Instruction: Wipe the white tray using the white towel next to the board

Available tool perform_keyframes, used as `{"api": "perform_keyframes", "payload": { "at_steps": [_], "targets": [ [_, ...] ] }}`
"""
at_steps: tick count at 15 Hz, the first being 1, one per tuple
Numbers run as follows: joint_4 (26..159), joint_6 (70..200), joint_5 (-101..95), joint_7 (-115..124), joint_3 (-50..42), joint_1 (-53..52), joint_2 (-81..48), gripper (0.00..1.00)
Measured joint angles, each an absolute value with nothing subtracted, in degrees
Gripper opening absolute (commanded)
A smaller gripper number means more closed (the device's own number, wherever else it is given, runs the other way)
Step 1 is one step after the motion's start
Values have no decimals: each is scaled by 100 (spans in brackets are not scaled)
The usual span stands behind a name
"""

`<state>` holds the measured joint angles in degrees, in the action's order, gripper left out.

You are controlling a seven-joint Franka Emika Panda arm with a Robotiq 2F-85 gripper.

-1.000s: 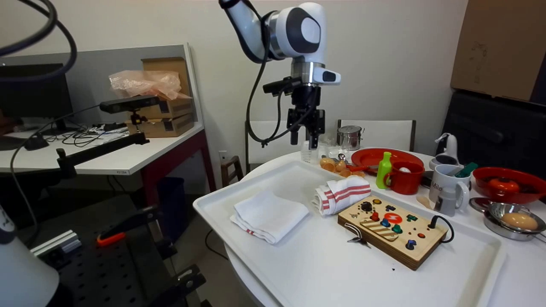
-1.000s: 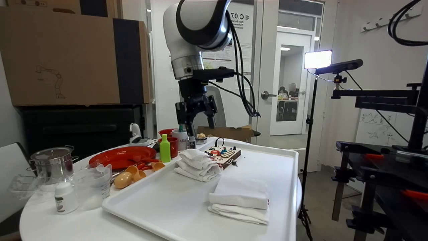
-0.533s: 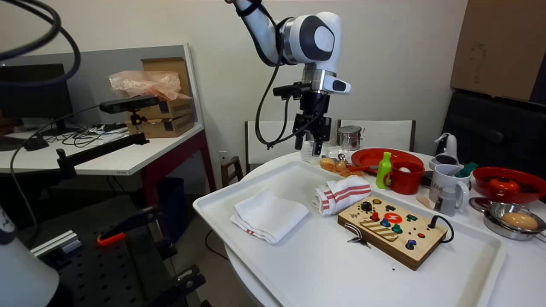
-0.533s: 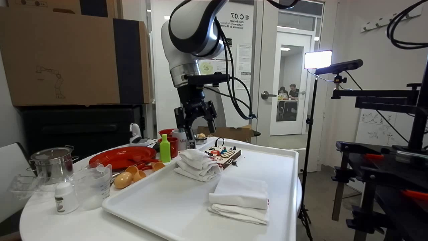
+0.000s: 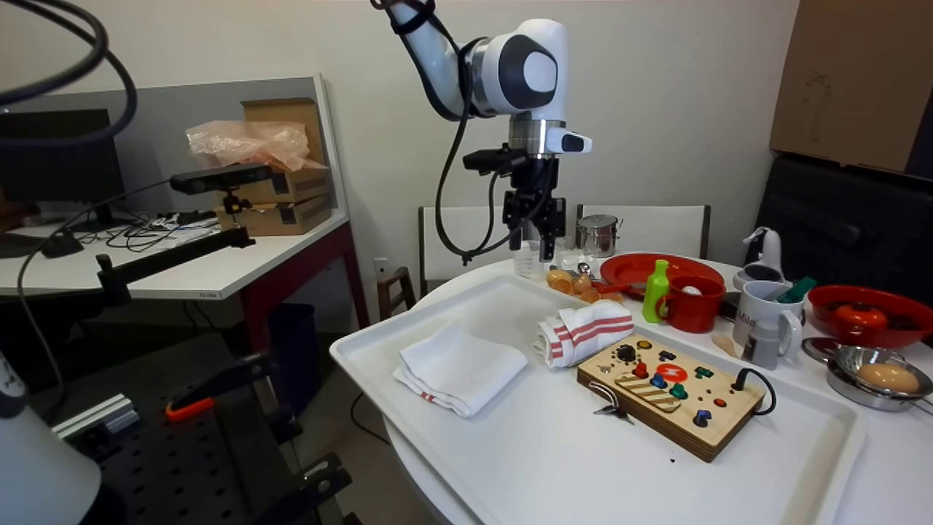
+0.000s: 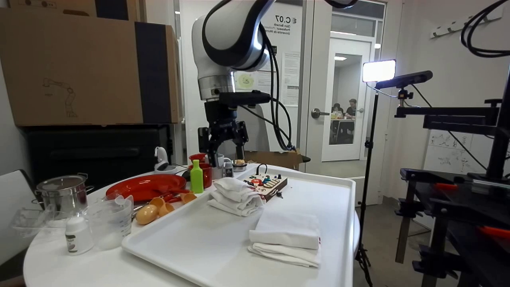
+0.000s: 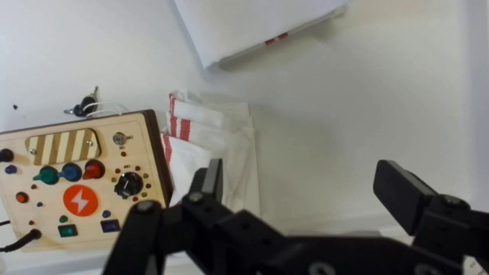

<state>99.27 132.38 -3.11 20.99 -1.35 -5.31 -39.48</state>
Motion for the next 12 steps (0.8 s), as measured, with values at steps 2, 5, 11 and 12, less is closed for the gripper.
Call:
{"api": "perform_keyframes", "payload": {
  "at_steps": [2,5,11,12],
  "targets": [
    [9974,13424,-335,2094,-219,-551,-3949,100],
    [10011,13594,-357,2072,-346,-549,-3974,100],
    [10009,13781,-425,2059,-445,-555,-4192,100],
    [10007,13855,-427,2048,-453,-554,-4260,100]
  ]
}}
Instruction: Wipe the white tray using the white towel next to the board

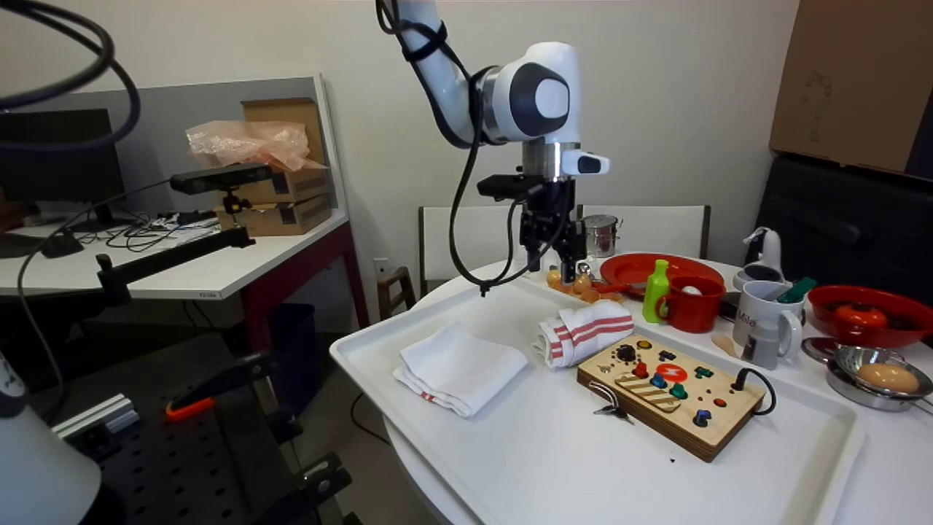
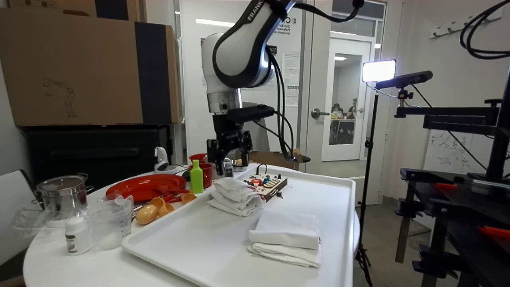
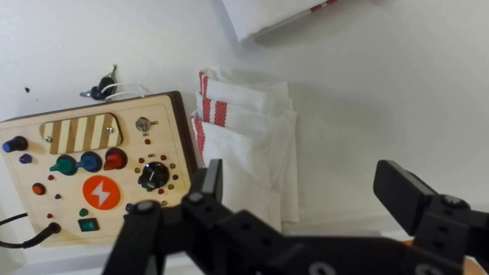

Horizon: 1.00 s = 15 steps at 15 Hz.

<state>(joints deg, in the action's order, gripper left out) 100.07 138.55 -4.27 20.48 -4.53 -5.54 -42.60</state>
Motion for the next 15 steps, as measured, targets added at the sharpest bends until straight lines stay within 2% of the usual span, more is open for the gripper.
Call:
{"api": "perform_keyframes", "payload": {
  "at_steps": [15],
  "targets": [
    [9800,14371,-559,2035,-736,-672,-4928,100]
  ]
}}
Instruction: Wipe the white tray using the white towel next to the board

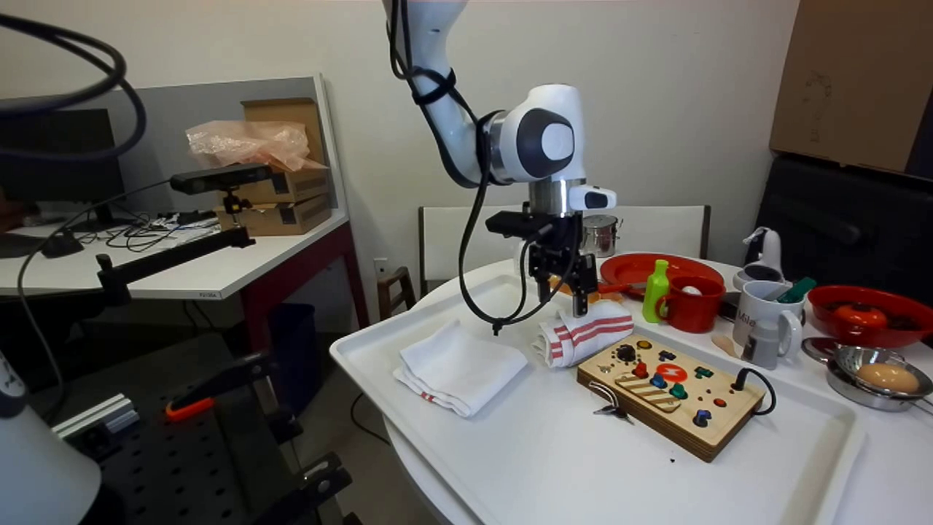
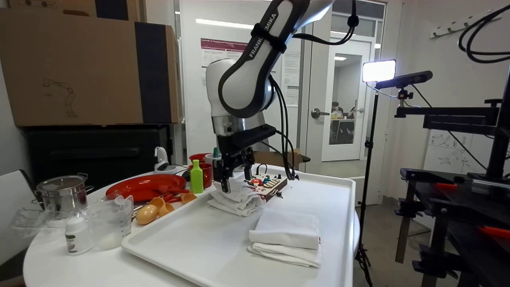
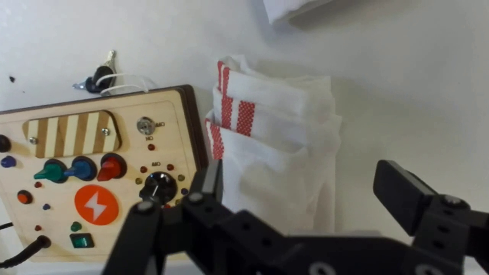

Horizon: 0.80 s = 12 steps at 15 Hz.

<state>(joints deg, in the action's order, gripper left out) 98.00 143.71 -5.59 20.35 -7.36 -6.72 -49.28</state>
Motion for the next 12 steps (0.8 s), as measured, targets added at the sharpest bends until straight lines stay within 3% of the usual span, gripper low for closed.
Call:
{"api": "perform_keyframes", "payload": {
  "at_steps": [4,6,12],
  "targets": [
    [9688,14351,-558,2035,-766,-671,-5245,100],
    [9622,14343,-558,2035,-781,-671,-5377,72],
    [9389,14194,-556,2040,-783,-691,-5545,28]
  ]
}}
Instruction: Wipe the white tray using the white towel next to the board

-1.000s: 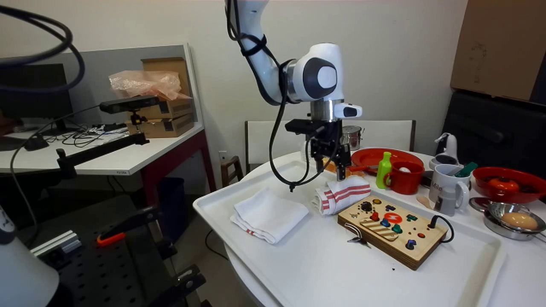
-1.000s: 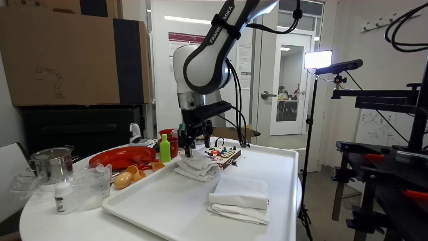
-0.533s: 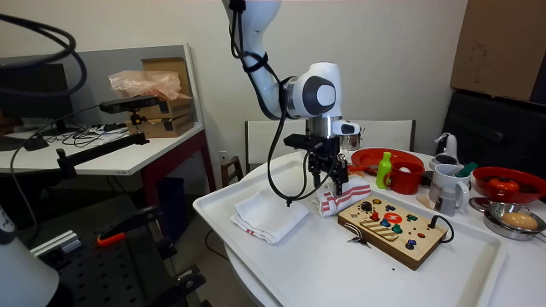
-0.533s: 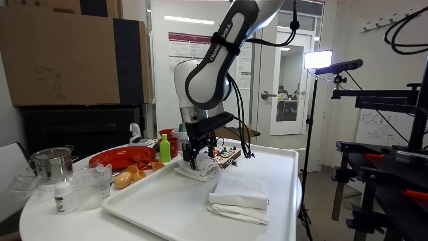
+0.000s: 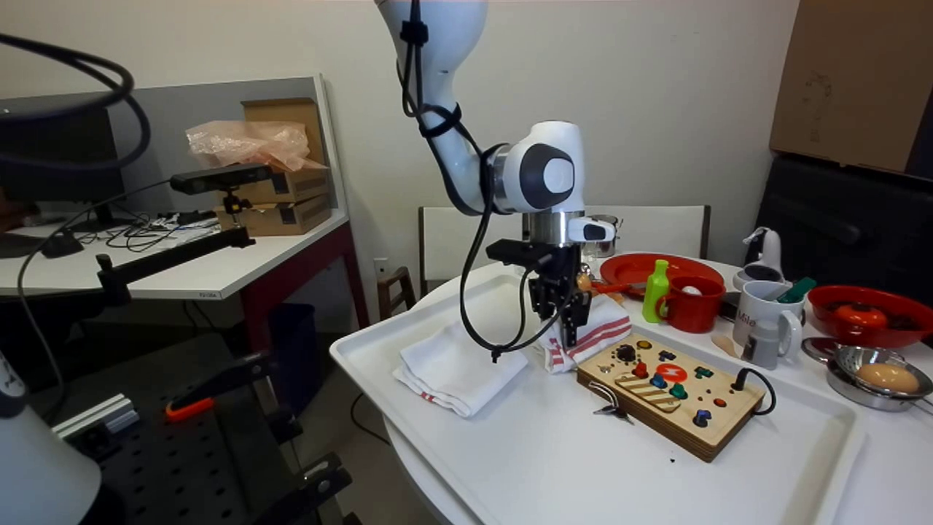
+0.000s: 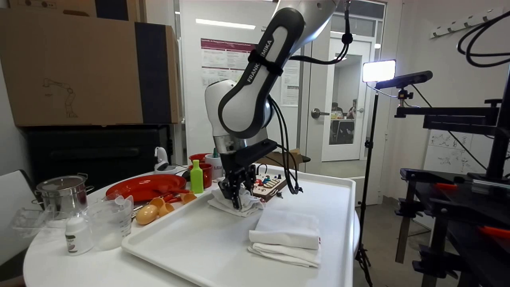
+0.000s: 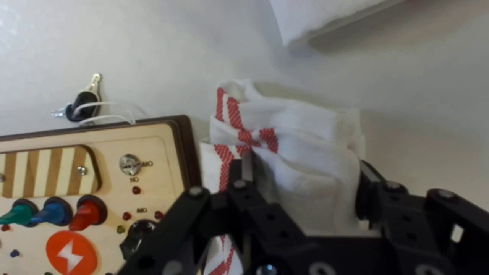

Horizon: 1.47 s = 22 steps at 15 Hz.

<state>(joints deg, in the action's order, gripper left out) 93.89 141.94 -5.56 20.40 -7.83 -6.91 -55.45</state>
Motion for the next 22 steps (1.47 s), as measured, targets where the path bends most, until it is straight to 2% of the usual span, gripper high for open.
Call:
{"api": "perform_keyframes", "payload": {
  "at_steps": [3,4,6,19,22],
  "targets": [
    [9313,14087,-557,2040,-786,-712,-5549,4],
    [9297,14064,-558,2040,-791,-721,-5549,1],
    [9286,14042,-578,2036,-804,-752,-5549,5],
    [9287,14006,-1089,1617,-648,-1509,-5489,5],
    [9286,13593,-1102,1525,-478,-1624,-5344,5]
  ]
}}
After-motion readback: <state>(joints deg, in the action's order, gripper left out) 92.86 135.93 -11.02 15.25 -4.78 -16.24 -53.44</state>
